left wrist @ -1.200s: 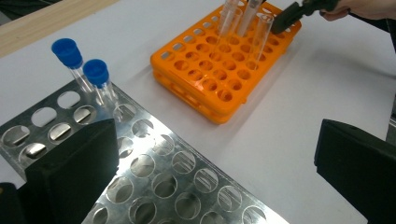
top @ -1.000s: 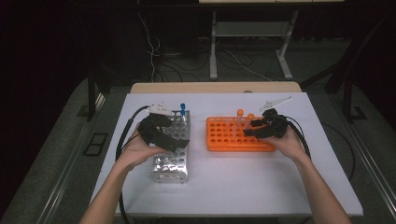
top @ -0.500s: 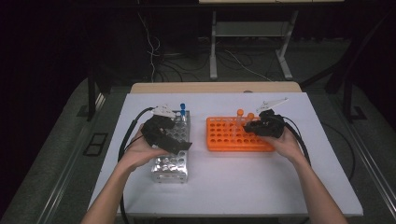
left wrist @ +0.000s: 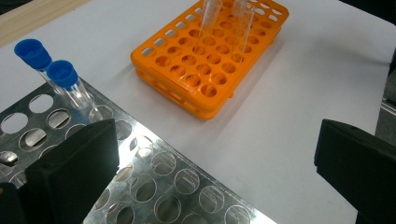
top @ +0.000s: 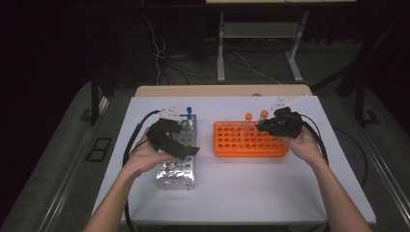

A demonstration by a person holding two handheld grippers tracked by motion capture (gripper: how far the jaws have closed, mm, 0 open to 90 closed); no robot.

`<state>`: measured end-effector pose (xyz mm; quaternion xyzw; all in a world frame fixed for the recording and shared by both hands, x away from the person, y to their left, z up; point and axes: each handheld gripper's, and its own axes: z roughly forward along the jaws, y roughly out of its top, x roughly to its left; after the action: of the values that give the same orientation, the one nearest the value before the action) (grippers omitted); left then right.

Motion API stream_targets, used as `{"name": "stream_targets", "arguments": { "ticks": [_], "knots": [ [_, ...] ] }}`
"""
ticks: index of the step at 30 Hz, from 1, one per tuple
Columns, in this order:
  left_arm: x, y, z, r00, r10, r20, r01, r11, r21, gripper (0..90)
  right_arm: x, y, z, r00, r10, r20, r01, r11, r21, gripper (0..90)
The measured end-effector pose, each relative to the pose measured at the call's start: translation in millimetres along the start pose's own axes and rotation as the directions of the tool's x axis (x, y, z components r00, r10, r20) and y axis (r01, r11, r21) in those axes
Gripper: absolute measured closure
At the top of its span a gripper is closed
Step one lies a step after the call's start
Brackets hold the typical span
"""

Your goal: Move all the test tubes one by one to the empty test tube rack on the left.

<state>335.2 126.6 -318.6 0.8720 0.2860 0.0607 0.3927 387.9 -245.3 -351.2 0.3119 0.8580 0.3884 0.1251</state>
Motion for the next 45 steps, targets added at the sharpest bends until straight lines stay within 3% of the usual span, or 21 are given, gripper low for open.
{"name": "stream_targets", "arguments": {
  "ticks": [7,15,23,29,34,42,45],
  "knots": [
    [-2.8,2.6,-0.7,0.9999,0.007,0.012,-0.007,1.0000,0.001,0.0,9.7,6.8,-21.0,0.9997,-0.020,-0.016,0.020,0.9998,0.005,74.1],
    [-9.5,7.6,-2.2,0.9991,0.035,0.021,-0.036,0.9993,0.007,0.0,33.9,16.4,-42.2,0.9966,-0.064,-0.053,0.065,0.9977,0.019,74.0],
    [-24.0,19.4,-3.0,0.9934,0.101,0.055,-0.102,0.9945,0.024,0.0,63.6,24.5,-43.2,0.9826,-0.133,-0.129,0.142,0.9882,0.058,74.0],
    [-39.0,31.0,-2.2,0.9811,0.166,0.099,-0.172,0.9837,0.052,0.0,86.8,31.4,-31.7,0.9625,-0.186,-0.198,0.206,0.9746,0.087,74.1],
    [-48.0,39.8,-1.0,0.9670,0.218,0.131,-0.229,0.9704,0.076,1.1,103.9,35.8,-21.9,0.9446,-0.222,-0.242,0.252,0.9626,0.100,74.1],
    [-55.0,49.1,0.5,0.9504,0.260,0.170,-0.277,0.9571,0.084,9.0,119.8,38.5,-6.1,0.9213,-0.258,-0.291,0.299,0.9479,0.109,74.0],
    [-57.5,52.1,2.2,0.9439,0.272,0.187,-0.293,0.9515,0.094,13.6,126.4,39.0,0.2,0.9166,-0.255,-0.308,0.302,0.9465,0.115,74.1]
  ]
}}
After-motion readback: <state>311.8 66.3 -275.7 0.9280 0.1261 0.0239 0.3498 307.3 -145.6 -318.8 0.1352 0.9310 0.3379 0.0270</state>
